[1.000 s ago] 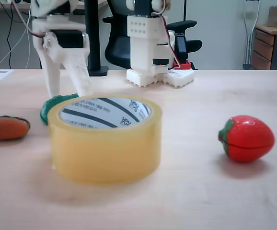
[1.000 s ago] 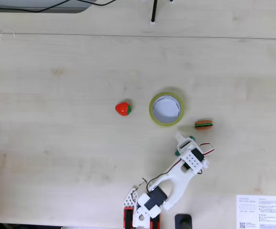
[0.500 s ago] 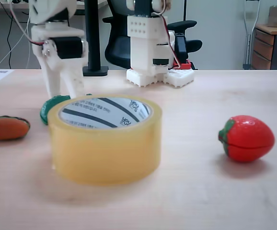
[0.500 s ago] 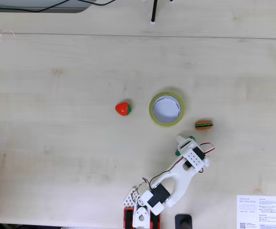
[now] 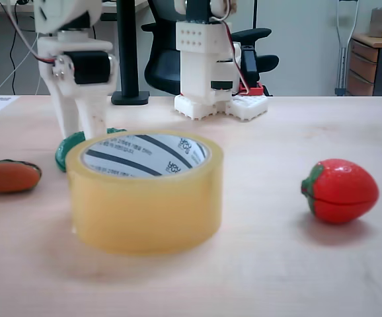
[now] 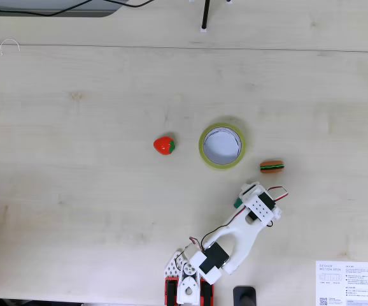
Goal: Grasp a cucumber and put it in the hole.
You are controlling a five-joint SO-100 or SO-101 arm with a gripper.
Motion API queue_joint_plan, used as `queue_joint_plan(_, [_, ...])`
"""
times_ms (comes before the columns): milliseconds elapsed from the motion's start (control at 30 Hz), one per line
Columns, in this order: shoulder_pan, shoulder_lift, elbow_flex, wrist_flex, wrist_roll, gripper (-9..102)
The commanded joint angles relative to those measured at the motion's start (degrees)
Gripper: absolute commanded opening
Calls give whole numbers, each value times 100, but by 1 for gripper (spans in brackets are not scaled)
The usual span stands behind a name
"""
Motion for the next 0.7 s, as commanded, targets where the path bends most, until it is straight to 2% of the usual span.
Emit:
queue_joint_plan(0, [-229,-123,0,-132,-35,20])
queue_joint_plan(667, [-325,-229,26,633,-44,5])
